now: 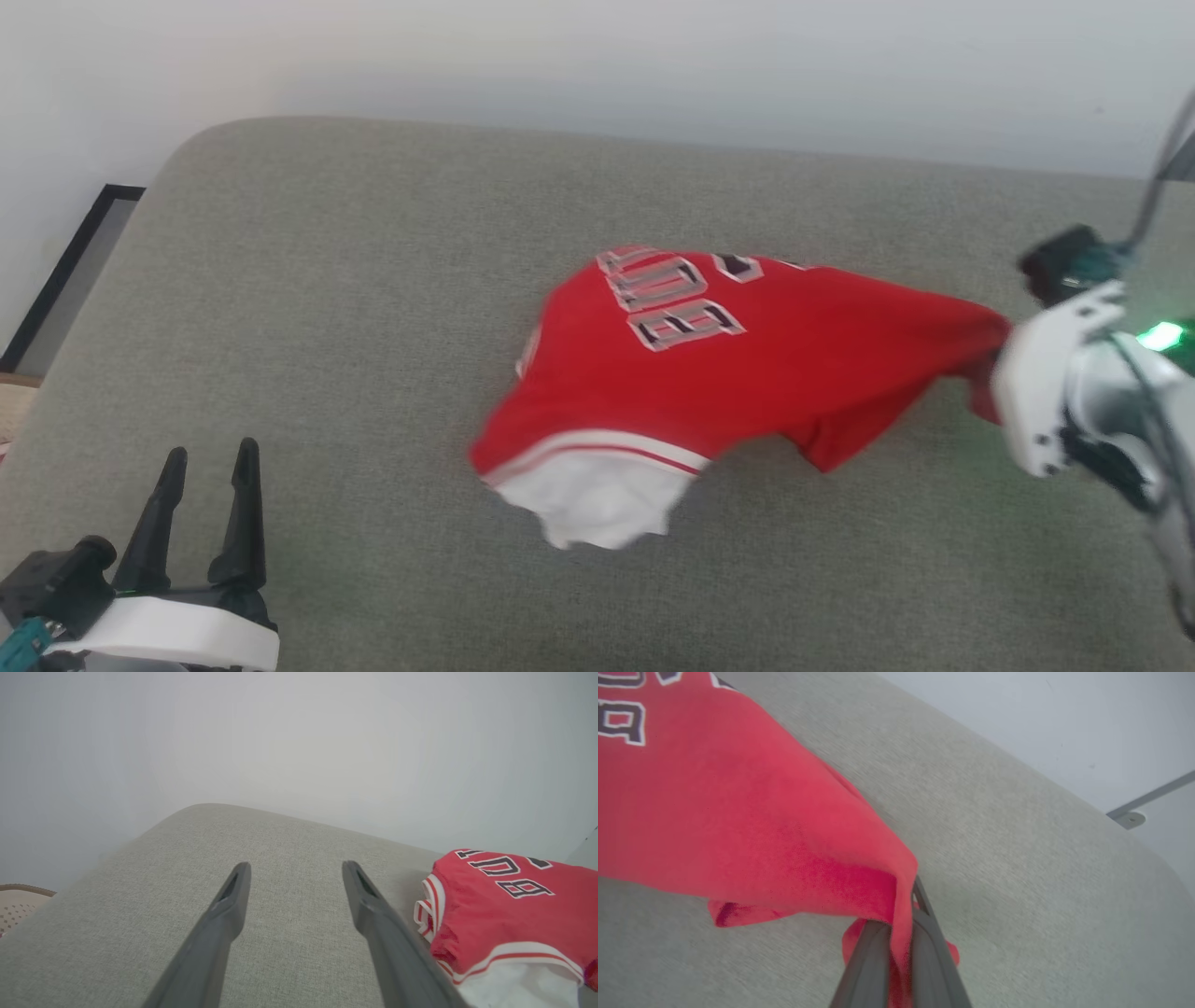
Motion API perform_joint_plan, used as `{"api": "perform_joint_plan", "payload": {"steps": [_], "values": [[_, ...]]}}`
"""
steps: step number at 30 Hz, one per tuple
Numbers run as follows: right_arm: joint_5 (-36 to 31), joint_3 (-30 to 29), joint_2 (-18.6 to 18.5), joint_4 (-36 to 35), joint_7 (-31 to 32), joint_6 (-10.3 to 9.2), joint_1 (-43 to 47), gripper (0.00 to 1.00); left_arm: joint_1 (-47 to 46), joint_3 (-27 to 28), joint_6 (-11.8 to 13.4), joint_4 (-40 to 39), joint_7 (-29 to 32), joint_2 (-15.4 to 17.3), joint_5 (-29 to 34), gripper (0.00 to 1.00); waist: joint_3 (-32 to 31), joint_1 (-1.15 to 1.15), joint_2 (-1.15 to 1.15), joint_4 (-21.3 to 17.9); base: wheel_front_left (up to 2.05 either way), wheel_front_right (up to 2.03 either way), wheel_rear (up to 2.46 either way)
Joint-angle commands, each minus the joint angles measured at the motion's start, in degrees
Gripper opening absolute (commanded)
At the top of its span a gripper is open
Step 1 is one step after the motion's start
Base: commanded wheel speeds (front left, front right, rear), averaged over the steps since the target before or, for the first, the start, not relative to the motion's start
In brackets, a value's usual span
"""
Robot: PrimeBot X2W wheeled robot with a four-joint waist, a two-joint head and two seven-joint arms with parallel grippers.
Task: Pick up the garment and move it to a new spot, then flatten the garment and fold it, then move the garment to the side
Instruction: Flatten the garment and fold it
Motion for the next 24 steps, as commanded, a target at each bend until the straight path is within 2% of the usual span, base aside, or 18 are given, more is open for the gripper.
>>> {"api": "perform_joint_plan", "payload": {"steps": [1, 4, 12, 13, 14, 15, 19, 24], "values": [[-0.7, -1.7, -0.8, -0.6, 1.1, -0.06, 1.8, 0.0, 0.3, 0.0, -0.1, -0.2, -0.3, 0.2, 0.6, 1.0, 0.2, 0.0, 0.0, -0.2, 0.0, 0.0, 0.0], [-2.0, -6.0, -1.5, -1.0, 2.8, -0.06, 5.4, 0.0, -0.2, -0.3, -0.1, -0.1, -0.3, 0.3, 0.6, 1.0, 0.4, 0.0, 0.0, -0.2, 0.0, 0.0, 0.0], [-3.9, -12.0, 1.9, 2.4, 2.2, -0.06, 10.5, 0.0, -1.1, -0.6, -0.1, 0.3, -0.3, 0.5, 0.1, 1.0, 1.2, 0.0, 0.0, 0.2, 0.0, 0.0, 0.0], [-4.3, -12.4, 2.5, 2.9, 1.9, -0.06, 10.7, 0.23, -1.2, -0.7, -0.1, 0.3, -0.3, 0.6, 0.0, 1.0, 1.3, 0.0, 0.0, 0.2, 0.0, 0.0, 0.0], [-4.9, -12.5, 3.0, 3.2, 1.7, -0.06, 10.6, 0.56, -1.3, -0.7, -0.1, 0.4, -0.3, 0.7, 0.0, 1.0, 1.4, 0.0, 0.0, 0.3, 0.0, 0.0, 0.0], [-5.3, -12.4, 3.5, 3.5, 1.3, -0.06, 10.5, 1.0, -1.3, -0.7, -0.1, 0.5, -0.3, 0.7, 0.0, 1.0, 1.5, 0.0, 0.0, 0.3, 0.0, 0.0, 0.0], [-6.0, -12.1, 4.3, 3.0, 0.8, -0.06, 9.6, 1.0, -1.3, -0.4, -0.1, 0.6, -0.3, 1.0, 0.1, 1.0, 1.7, 0.0, 0.0, -0.1, 0.0, 0.0, 0.0], [-6.6, -12.2, 4.7, -0.8, 1.0, -0.06, 9.6, 1.0, -1.1, 0.0, -0.1, 0.4, -0.3, 1.3, 0.1, 1.0, 1.7, 0.0, 0.0, -0.7, 0.0, 0.0, 0.0]]}}
